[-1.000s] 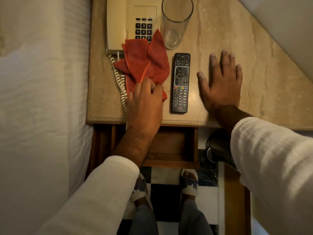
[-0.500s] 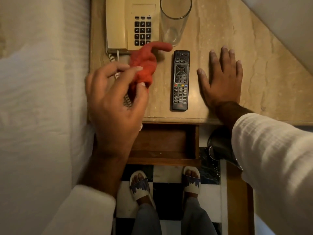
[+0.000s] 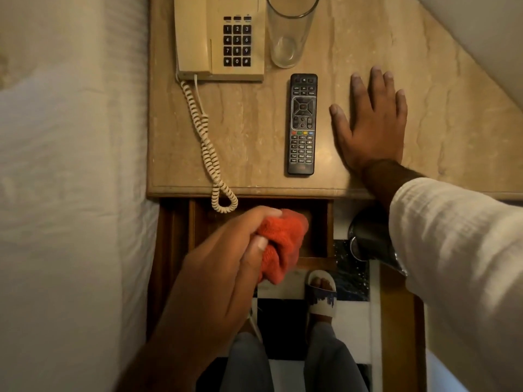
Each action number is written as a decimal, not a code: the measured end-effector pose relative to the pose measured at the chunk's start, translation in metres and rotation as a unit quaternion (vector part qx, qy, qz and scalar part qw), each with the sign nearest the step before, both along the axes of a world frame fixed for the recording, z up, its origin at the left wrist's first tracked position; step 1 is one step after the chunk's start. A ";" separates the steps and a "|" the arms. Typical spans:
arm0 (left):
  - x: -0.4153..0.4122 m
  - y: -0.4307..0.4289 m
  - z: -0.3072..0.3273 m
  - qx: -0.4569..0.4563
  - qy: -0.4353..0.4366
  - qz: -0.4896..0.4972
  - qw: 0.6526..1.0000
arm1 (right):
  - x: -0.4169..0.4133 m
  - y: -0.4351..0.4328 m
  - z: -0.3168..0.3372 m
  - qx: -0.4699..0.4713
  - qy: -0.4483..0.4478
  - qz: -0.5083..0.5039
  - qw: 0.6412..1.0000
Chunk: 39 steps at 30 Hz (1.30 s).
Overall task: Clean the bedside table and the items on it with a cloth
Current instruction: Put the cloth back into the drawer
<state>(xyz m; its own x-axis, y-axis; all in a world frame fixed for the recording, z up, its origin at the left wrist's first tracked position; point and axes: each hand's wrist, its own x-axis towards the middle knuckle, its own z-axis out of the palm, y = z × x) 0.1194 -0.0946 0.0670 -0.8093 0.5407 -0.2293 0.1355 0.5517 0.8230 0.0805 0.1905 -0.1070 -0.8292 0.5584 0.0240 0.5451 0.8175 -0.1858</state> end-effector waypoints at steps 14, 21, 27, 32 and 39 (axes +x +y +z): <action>-0.024 -0.046 -0.207 -0.009 -0.313 0.171 0.934 | 0.000 0.001 -0.001 0.002 -0.008 0.004 1.000; -0.040 -0.011 -0.224 0.069 -0.452 0.174 0.872 | 0.000 0.000 0.000 0.004 -0.010 0.002 1.000; -0.041 0.006 -0.231 0.135 -0.567 0.183 0.792 | 0.000 0.001 0.000 0.001 -0.005 0.002 1.000; -0.057 -0.026 -0.244 -0.132 -0.284 0.239 0.919 | -0.002 0.000 0.000 0.005 -0.010 0.003 1.000; -0.019 -0.029 -0.212 -0.225 -0.127 0.184 0.948 | -0.001 0.000 0.002 0.004 -0.021 0.002 1.000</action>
